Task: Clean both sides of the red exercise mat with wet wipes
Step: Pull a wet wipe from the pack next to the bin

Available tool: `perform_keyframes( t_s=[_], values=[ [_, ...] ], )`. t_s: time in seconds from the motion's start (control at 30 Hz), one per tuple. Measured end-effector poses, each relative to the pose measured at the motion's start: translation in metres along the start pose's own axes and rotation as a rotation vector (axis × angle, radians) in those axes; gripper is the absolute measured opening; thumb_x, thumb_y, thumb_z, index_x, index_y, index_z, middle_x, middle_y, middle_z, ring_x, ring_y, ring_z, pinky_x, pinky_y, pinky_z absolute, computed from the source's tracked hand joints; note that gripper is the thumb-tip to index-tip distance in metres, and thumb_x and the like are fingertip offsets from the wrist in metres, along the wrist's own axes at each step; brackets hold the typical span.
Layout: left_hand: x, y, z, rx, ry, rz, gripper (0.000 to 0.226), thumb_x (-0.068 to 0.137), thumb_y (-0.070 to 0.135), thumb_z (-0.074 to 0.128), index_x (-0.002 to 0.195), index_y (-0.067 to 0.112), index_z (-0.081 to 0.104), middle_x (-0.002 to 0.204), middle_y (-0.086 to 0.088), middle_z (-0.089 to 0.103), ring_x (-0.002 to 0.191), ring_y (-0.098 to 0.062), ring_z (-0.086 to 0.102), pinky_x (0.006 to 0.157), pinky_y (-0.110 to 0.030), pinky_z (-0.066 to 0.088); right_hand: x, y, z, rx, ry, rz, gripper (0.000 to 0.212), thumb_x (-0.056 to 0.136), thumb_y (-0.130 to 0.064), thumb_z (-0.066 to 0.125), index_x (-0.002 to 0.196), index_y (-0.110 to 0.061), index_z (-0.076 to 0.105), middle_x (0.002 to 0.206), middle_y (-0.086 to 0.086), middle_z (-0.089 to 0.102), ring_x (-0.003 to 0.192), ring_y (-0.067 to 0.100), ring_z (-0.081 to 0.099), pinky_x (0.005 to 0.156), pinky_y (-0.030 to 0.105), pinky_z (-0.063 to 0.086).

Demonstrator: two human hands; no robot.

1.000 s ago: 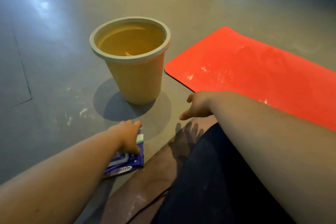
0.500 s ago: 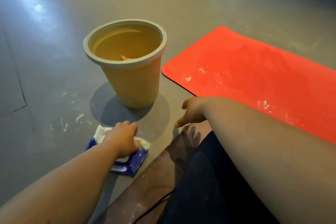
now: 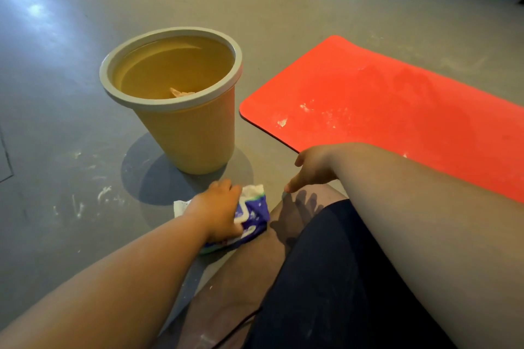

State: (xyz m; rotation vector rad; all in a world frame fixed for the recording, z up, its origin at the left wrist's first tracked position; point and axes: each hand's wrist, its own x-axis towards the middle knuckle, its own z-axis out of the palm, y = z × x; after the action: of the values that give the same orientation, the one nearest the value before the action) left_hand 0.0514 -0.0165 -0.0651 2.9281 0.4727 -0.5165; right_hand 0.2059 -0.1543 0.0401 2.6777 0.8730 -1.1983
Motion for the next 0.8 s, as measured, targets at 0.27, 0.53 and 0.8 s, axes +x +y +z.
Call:
perform_keyframes(
  t_s=[0.27, 0.53, 0.8],
  values=[
    [0.035, 0.028, -0.036, -0.466, 0.015, -0.207, 0.046, 0.077, 0.039, 0.07, 0.115, 0.018, 0.059, 0.115, -0.005, 0.061, 0.092, -0.02, 0.059, 0.076, -0.031, 0.049, 0.002, 0.002, 0.004, 0.136, -0.072, -0.024, 0.071, 0.082, -0.041, 0.071, 0.14, -0.014, 0.042, 0.138, 0.008, 0.048, 0.122, 0.027, 0.049, 0.102, 0.041, 0.043],
    [0.031, 0.034, -0.003, -0.3, -0.037, -0.482, 0.081, 0.07, 0.06, 0.07, 0.129, 0.011, 0.046, 0.123, -0.012, 0.045, 0.112, -0.028, 0.043, 0.087, -0.031, 0.039, 0.003, 0.008, 0.009, 0.188, -0.113, -0.011, 0.067, 0.087, -0.032, 0.067, 0.143, -0.012, 0.038, 0.141, 0.01, 0.047, 0.123, 0.027, 0.05, 0.102, 0.039, 0.044],
    [0.037, 0.037, -0.034, -0.992, 0.147, -0.477, 0.056, 0.068, 0.042, 0.078, 0.112, 0.015, 0.057, 0.115, -0.007, 0.061, 0.097, -0.023, 0.06, 0.085, -0.036, 0.052, 0.007, 0.02, 0.008, 0.44, -0.088, 0.028, 0.065, 0.081, -0.037, 0.072, 0.135, -0.011, 0.046, 0.137, 0.011, 0.049, 0.112, 0.028, 0.056, 0.095, 0.041, 0.049]
  ],
)
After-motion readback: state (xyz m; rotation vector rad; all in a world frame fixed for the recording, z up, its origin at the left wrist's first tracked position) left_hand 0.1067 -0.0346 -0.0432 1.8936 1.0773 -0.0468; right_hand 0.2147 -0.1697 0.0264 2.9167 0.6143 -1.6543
